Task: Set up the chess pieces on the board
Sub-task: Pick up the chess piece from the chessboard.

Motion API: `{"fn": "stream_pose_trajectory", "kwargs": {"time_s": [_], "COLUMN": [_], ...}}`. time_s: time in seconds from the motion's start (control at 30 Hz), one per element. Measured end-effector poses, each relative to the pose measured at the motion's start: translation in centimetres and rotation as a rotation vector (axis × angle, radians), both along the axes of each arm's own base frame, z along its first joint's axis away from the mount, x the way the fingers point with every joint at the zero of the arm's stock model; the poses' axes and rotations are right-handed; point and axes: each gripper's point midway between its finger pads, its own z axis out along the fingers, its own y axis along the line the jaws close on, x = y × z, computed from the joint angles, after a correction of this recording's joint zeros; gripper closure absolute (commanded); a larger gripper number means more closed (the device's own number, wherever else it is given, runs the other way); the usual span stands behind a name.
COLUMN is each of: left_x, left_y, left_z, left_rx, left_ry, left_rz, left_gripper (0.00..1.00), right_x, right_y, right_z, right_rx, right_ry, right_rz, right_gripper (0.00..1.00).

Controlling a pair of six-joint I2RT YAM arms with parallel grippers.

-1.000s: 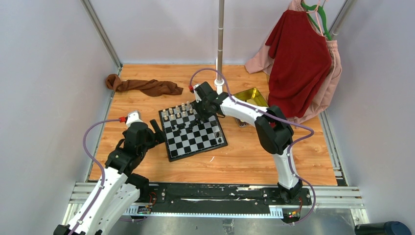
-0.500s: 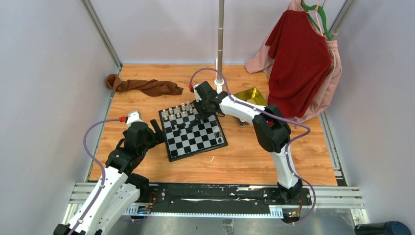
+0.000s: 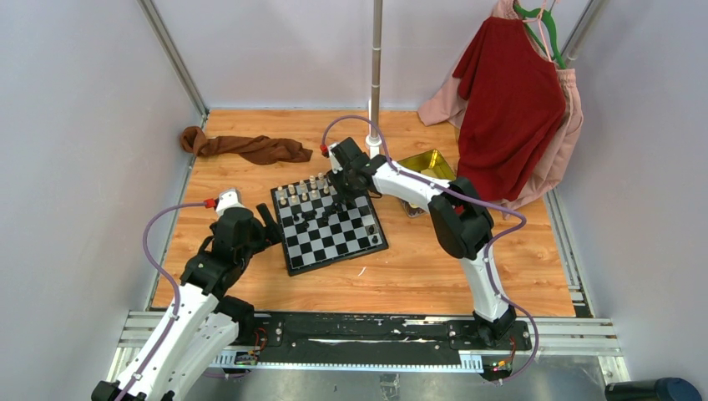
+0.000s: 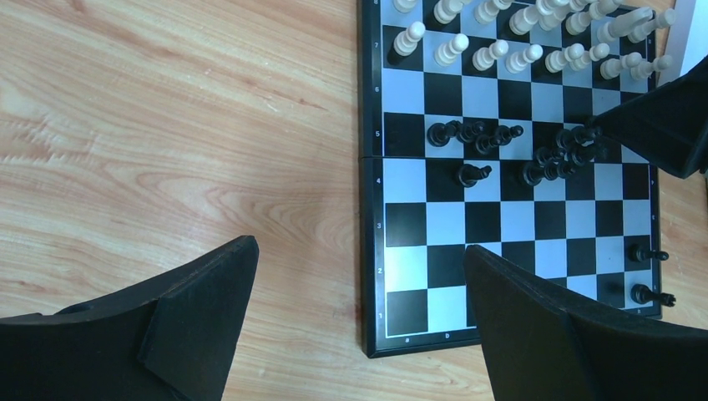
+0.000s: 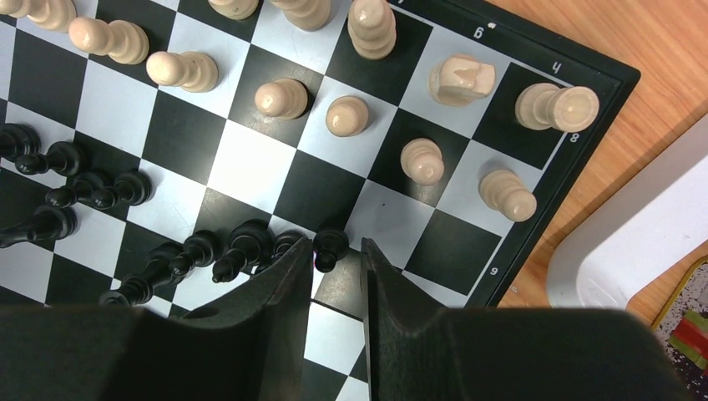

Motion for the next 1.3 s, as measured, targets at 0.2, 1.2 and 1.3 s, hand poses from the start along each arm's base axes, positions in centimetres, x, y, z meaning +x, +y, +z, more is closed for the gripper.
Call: {"fn": "stream_pose_trajectory", "kwargs": {"time_s": [0.2, 1.2, 1.3], "left_x": [0.1, 0.1, 0.1], "left_y": [0.0, 0.1, 0.1], "left_z": [0.0, -0.1, 0.0], "left_rx": [0.000, 0.001, -0.001], "left_ry": [-0.001, -0.011, -0.016], "left_rz": [0.000, 0.007, 0.007], "left_gripper": [0.00, 0.00, 0.00], "right_x": [0.1, -2.7, -3.6], "right_y": [0.1, -2.8, -3.6], "right_z": [0.1, 3.1, 3.8], "right_rx": [-0.003, -0.007, -0.001], "right_ry": [-0.005, -0.030, -0.037], "right_rz": [0.013, 0.028, 0.028], "right_gripper": [0.80, 1.00, 1.00]}}
